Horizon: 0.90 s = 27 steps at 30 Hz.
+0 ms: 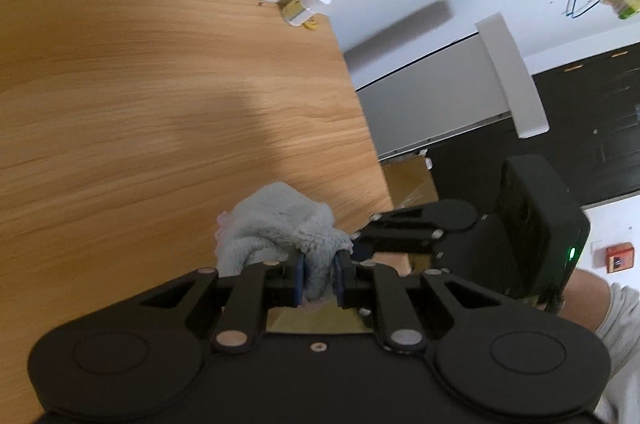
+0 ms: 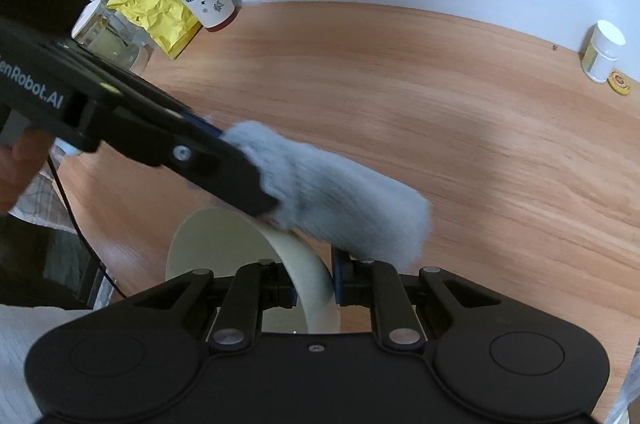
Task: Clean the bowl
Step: 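Wipe the bowl's outer wall with the left gripper's cloth while the right holds the rim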
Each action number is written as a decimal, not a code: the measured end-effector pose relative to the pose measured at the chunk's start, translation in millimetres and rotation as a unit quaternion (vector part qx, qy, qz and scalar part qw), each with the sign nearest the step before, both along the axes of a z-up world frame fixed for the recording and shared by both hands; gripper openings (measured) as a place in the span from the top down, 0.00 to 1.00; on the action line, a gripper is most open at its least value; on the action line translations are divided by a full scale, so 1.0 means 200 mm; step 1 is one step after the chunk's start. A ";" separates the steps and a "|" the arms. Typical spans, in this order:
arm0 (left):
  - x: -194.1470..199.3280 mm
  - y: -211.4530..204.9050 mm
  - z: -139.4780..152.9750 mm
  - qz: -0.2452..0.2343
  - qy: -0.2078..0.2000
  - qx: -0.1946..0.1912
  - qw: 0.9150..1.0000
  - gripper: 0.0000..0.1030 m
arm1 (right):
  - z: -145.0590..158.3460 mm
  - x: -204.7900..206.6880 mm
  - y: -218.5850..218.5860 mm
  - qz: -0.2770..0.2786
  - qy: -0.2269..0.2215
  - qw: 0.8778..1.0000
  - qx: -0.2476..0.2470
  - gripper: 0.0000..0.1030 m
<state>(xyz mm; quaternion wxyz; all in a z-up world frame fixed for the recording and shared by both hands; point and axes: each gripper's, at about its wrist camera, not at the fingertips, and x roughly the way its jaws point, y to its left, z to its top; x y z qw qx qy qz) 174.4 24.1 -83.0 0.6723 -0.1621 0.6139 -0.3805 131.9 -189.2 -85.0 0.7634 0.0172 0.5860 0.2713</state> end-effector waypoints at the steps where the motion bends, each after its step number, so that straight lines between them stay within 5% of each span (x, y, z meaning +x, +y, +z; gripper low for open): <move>1: -0.01 0.01 0.01 -0.006 -0.001 0.001 1.000 0.87 | 0.00 0.00 -0.01 -0.002 0.001 1.000 -0.001 0.83; 15: -0.01 -0.11 0.04 -0.045 -0.005 -0.037 0.998 0.87 | 0.04 -0.02 0.09 0.049 -0.034 0.998 -0.035 0.83; 27: 0.01 -0.08 0.00 -0.018 0.002 -0.053 0.998 0.87 | 0.02 -0.05 0.13 0.062 -0.045 0.996 -0.039 0.83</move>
